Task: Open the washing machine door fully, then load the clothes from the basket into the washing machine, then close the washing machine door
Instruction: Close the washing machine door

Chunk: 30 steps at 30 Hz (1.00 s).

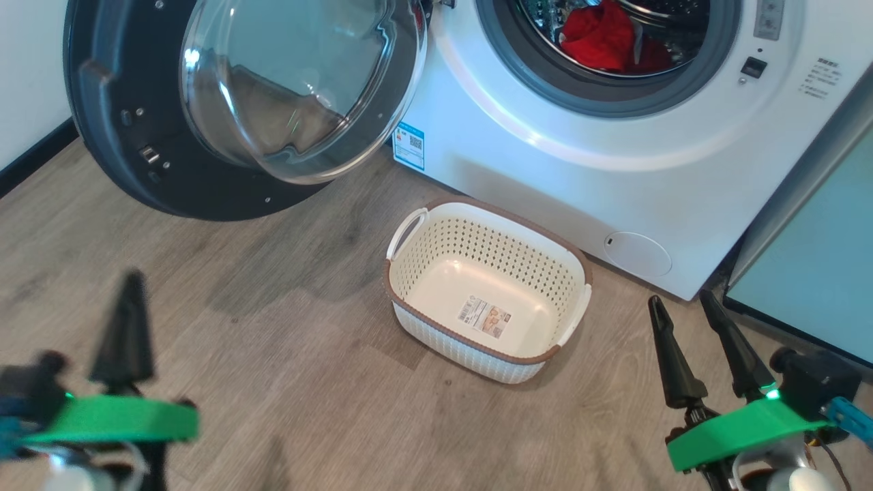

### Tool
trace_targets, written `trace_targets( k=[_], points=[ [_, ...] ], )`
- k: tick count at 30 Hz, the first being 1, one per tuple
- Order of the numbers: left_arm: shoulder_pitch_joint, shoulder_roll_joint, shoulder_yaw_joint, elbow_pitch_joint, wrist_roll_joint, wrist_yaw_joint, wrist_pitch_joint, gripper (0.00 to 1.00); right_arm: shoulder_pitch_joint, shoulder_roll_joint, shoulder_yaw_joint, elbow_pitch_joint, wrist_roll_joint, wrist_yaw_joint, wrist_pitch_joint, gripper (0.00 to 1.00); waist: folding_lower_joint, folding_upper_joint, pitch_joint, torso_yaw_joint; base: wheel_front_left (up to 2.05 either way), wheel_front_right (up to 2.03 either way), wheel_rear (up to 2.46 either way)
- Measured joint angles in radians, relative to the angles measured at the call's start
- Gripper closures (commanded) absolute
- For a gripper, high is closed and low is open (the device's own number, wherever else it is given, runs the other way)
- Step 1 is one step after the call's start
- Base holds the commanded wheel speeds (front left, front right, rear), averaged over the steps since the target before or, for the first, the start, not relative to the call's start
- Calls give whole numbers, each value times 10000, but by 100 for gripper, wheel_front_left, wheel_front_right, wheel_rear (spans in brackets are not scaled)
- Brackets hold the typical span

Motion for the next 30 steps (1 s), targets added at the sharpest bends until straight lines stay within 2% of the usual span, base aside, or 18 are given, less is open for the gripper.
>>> trace_targets(
  k=[6, 9, 12, 17, 21, 25, 28, 30],
  points=[
    [-1183, -6, 1371, -1787, -1680, -546, -88, 100, -34, 0, -27, -109, -4, 0, 79, 0, 0, 0, 154, 77, 0, 0, 0],
    [-2173, 303, 1929, -2322, -2805, -844, 38, 100, -42, 0, -27, -167, -15, 0, 90, 0, 0, 0, 243, 91, 0, 0, 0],
    [-3415, 690, 2426, -2249, -4345, -1007, 497, 100, -63, 0, -35, -259, -61, 0, 128, 0, 0, 0, 330, 96, 0, 0, 0],
    [-5754, 1246, 3338, -441, -7346, -1149, 1643, 100, -298, 0, 6, -408, -125, 0, 178, 0, 0, 0, 535, -41, 0, 0, 0],
    [-7101, 1885, 3937, 1795, -8646, -968, 2485, 100, -545, -2, 81, -474, -151, 0, 180, 0, 0, 0, 734, -324, 0, 0, 0],
    [-7891, 2504, 4211, 3958, -9100, -644, 3072, 100, -664, -4, 128, -487, -165, 0, 182, 0, 0, 0, 951, -647, 0, 0, 0],
    [-8350, 2755, 4420, 5340, -9488, -332, 3536, 100, -688, -6, 176, -487, -167, 0, 209, 0, 0, 0, 1101, -878, 0, 0, 0],
    [-8519, 3009, 4489, 6146, -9469, -232, 3536, 100, -742, -6, 236, -481, -242, 0, 249, 0, 1, 0, 1205, -1014, 0, 0, 0]
  ],
)
